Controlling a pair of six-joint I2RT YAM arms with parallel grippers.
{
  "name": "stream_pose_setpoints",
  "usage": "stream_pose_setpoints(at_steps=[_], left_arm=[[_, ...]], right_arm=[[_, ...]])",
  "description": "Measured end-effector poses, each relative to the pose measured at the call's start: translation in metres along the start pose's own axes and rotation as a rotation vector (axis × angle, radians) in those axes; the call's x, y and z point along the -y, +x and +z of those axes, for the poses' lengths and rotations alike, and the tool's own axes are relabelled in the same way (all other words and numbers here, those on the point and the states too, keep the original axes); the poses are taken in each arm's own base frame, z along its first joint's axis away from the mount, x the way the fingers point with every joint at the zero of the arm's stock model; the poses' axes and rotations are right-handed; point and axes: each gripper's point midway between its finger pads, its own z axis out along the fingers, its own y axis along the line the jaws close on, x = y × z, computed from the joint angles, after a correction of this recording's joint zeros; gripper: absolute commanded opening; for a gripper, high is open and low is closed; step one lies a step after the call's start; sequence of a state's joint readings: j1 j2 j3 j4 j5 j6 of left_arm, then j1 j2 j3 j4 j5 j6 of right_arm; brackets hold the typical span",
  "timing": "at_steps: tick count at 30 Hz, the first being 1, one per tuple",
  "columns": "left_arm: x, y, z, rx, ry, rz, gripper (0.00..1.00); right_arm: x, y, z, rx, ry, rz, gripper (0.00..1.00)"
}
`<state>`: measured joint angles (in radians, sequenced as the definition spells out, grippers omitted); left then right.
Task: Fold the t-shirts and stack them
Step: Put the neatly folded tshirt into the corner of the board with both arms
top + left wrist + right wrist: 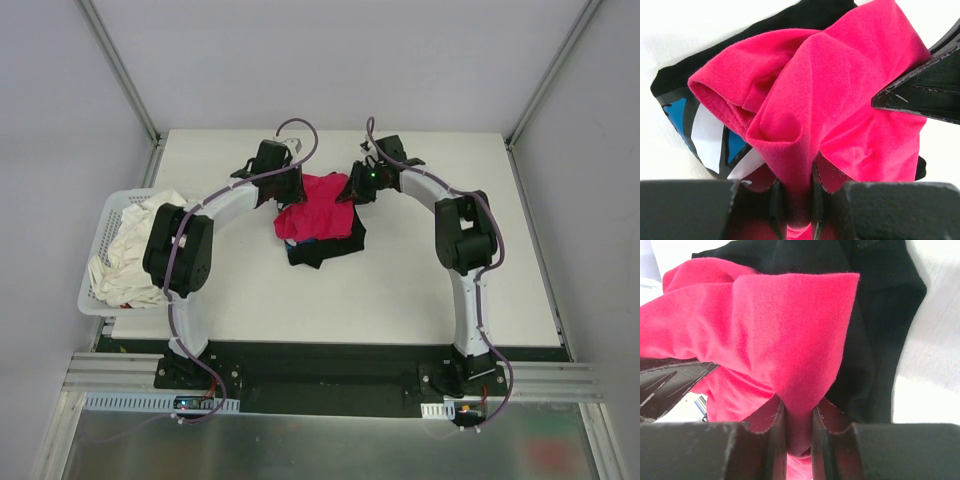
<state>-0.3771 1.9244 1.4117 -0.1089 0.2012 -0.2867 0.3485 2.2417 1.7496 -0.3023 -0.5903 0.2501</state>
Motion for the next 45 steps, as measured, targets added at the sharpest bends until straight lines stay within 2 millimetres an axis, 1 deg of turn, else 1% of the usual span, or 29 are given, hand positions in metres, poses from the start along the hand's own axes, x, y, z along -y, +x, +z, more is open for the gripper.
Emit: stream_pose_setpoints(at_steps=[2,3,4,5,6,7,8,10,13,15,17,23,26,29,31,33,35,36,39,41,44,45], left_arm=[[-0.001,0.000,0.001,-0.001,-0.003,-0.001,0.00],[-0.003,0.000,0.002,-0.001,-0.005,-0.003,0.04],[-0.004,-0.001,0.002,-0.001,-0.006,-0.005,0.07],[-0.005,-0.001,0.003,0.000,-0.008,-0.006,0.14],[-0.006,-0.001,0.003,0.000,-0.010,-0.006,0.36],[-0.009,-0.001,0.003,-0.001,-0.016,-0.007,0.44],[-0.012,-0.001,0.003,-0.001,-0.025,-0.006,0.50],[-0.021,-0.004,0.002,0.006,-0.053,-0.006,0.72],[-0.033,-0.007,0.001,0.017,-0.083,-0.013,0.91],[-0.037,-0.009,0.000,0.020,-0.092,-0.018,0.96],[-0.037,-0.009,0.000,0.022,-0.096,-0.019,0.99],[-0.039,-0.012,-0.003,0.035,-0.112,-0.017,0.99],[-0.037,-0.016,-0.010,0.050,-0.115,-0.015,0.99],[-0.036,-0.024,-0.020,0.079,-0.125,-0.011,0.99],[-0.033,-0.031,-0.029,0.102,-0.123,-0.007,0.99],[-0.030,-0.037,-0.035,0.123,-0.121,-0.004,0.99],[-0.027,-0.042,-0.042,0.140,-0.118,-0.001,0.99],[-0.026,-0.043,-0.044,0.145,-0.117,0.000,0.99],[-0.022,-0.045,-0.052,0.160,-0.110,0.003,0.99],[-0.018,-0.046,-0.058,0.168,-0.103,0.007,0.99],[-0.003,-0.050,-0.068,0.186,-0.068,0.024,0.99],[0.003,-0.051,-0.072,0.191,-0.054,0.033,0.99]], right_arm=[[0.002,-0.001,0.004,-0.003,0.001,0.002,0.18],[0.003,-0.002,0.005,-0.004,0.000,0.003,0.23],[0.003,-0.003,0.006,-0.006,-0.003,0.004,0.32],[0.002,-0.003,0.007,-0.006,-0.005,0.005,0.36],[0.003,-0.004,0.008,-0.006,-0.003,0.003,0.39],[0.004,-0.005,0.008,-0.003,0.002,0.007,0.42],[0.007,-0.006,0.007,0.001,0.008,0.008,0.44],[0.014,-0.009,0.005,0.009,0.026,0.018,0.48],[0.024,-0.015,0.000,0.023,0.047,0.034,0.48],[0.029,-0.018,-0.002,0.032,0.057,0.040,0.49],[0.032,-0.020,-0.003,0.038,0.066,0.043,0.50],[0.035,-0.021,-0.004,0.042,0.077,0.047,0.51],[0.036,-0.022,-0.005,0.044,0.078,0.049,0.52],[0.036,-0.022,-0.008,0.045,0.082,0.053,0.53],[0.036,-0.023,-0.013,0.047,0.089,0.054,0.56],[0.032,-0.027,-0.023,0.061,0.097,0.044,0.60],[0.026,-0.031,-0.038,0.085,0.103,0.029,0.64],[0.021,-0.034,-0.048,0.101,0.103,0.020,0.68],[0.001,-0.042,-0.083,0.163,0.095,-0.021,0.70],[-0.009,-0.042,-0.105,0.201,0.092,-0.046,0.66],[-0.021,-0.033,-0.133,0.243,0.082,-0.064,0.40],[-0.022,-0.031,-0.138,0.249,0.081,-0.071,0.24]])
